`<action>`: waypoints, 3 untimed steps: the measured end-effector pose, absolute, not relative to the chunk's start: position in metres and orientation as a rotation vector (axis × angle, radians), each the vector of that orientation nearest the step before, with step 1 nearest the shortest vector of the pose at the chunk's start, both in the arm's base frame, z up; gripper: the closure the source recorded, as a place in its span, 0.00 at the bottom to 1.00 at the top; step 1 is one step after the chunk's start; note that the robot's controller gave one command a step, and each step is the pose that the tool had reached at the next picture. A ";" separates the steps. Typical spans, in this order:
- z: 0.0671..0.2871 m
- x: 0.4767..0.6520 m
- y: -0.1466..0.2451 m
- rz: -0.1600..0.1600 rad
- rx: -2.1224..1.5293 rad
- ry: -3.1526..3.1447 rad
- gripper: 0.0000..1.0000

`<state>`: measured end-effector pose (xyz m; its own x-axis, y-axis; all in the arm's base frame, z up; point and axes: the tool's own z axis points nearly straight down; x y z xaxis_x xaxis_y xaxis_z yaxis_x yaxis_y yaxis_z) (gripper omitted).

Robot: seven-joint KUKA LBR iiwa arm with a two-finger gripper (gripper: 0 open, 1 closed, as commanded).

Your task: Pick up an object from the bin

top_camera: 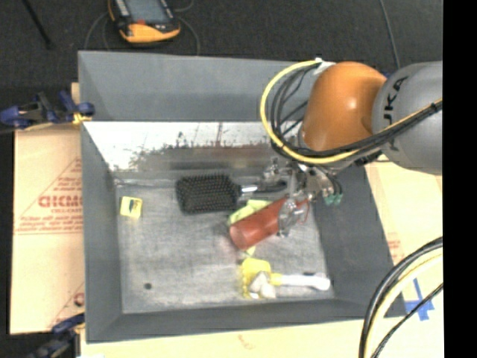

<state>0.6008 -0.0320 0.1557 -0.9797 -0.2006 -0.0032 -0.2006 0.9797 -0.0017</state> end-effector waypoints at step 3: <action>0.071 0.615 -0.045 -0.008 -0.624 3.070 1.00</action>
Offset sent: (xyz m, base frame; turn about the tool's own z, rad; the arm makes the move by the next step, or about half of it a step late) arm 0.0126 -0.0086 -0.0857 -0.2116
